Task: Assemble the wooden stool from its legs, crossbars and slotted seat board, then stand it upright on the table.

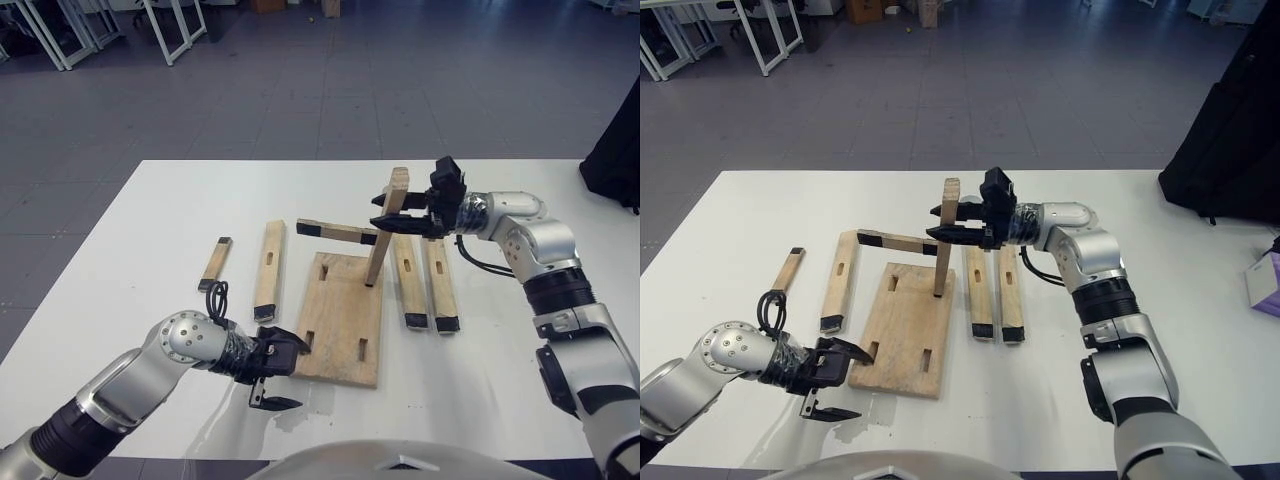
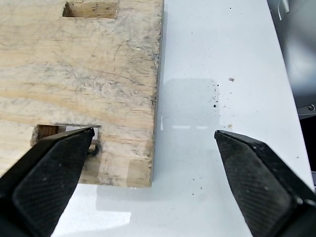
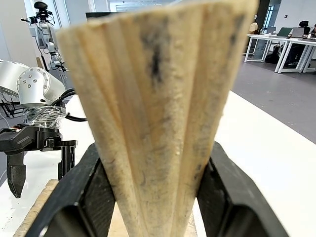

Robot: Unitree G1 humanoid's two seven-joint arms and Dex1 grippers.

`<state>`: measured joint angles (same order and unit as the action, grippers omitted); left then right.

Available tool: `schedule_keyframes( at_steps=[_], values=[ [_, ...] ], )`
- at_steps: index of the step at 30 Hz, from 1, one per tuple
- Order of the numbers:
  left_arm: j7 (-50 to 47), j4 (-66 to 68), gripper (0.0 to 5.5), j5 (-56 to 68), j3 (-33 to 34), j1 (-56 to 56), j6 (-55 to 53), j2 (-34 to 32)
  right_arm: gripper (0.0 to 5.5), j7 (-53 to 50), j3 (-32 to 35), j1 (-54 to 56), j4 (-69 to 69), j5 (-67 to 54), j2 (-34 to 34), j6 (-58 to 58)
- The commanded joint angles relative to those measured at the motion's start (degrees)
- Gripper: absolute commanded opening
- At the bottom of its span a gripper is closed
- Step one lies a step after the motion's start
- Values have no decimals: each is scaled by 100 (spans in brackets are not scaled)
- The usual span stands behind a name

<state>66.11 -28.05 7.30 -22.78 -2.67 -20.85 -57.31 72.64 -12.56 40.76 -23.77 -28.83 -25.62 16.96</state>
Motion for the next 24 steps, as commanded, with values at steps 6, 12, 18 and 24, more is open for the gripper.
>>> schedule_keyframes(
  at_steps=[6, 12, 18, 24],
  values=[
    [-186, 202, 451, -302, -497, -380, -367, 157, 322, -238, -752, -720, -747, 1363, -152, 491],
    [-361, 172, 451, -299, -544, -446, -463, 214, 328, -312, -436, -919, -271, 1345, -232, 566],
    [-662, 172, 451, -162, -373, -599, -621, 281, 328, -538, 59, -1285, 1041, 1249, -531, 681],
    [-1216, 2, 451, 125, -98, -1005, -926, 516, 328, -1103, 770, -1554, 2029, 1360, -1126, 599]
  ],
)
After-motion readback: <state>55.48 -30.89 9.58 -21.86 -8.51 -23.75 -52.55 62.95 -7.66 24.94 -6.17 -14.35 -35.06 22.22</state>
